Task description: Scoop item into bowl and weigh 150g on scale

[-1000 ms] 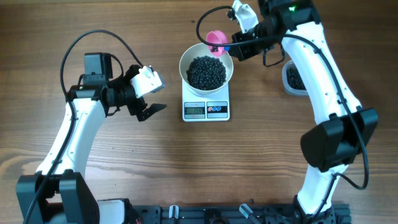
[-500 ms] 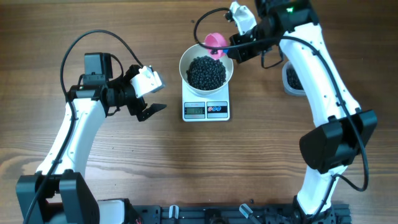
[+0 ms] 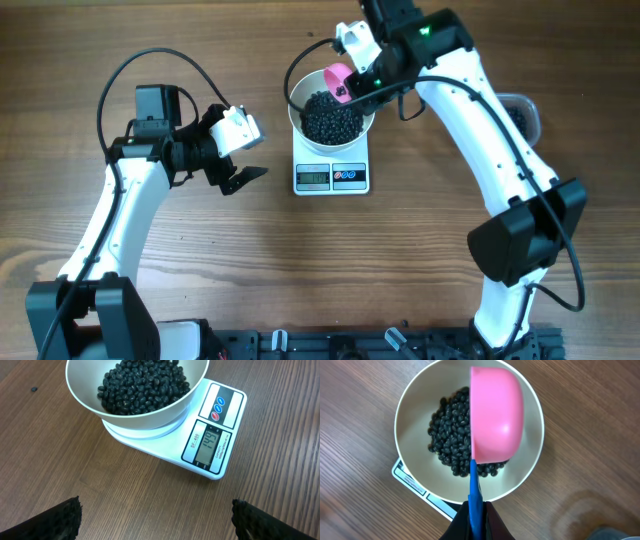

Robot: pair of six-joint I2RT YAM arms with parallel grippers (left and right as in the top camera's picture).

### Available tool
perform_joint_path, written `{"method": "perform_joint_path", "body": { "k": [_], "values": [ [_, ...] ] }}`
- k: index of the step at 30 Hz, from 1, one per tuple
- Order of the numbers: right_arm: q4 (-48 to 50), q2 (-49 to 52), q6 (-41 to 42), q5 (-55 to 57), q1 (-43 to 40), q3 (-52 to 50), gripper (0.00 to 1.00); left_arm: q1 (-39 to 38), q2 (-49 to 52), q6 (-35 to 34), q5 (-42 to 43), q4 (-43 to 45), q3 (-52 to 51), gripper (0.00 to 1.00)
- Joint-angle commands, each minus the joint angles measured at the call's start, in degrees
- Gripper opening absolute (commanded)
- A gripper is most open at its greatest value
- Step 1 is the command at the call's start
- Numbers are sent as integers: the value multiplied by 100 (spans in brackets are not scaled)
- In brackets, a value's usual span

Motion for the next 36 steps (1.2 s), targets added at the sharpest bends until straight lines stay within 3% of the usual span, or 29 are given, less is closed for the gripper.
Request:
{"method": "perform_joint_path", "body": {
  "k": [1, 5, 11, 24, 36],
  "values": [
    [76, -184, -188, 756, 306, 146, 4, 31, 33, 114, 129, 0, -15, 100],
    [118, -184, -177, 662, 267, 144, 4, 31, 33, 114, 129, 0, -15, 100],
    [109, -184, -114, -562, -96, 144, 4, 31, 33, 114, 129, 0, -15, 100],
    [7, -184, 2, -2138, -734, 144, 4, 31, 33, 116, 129, 0, -15, 100],
    [-37, -184, 4, -2188, -841, 144, 4, 31, 33, 114, 129, 0, -15, 100]
  ]
}}
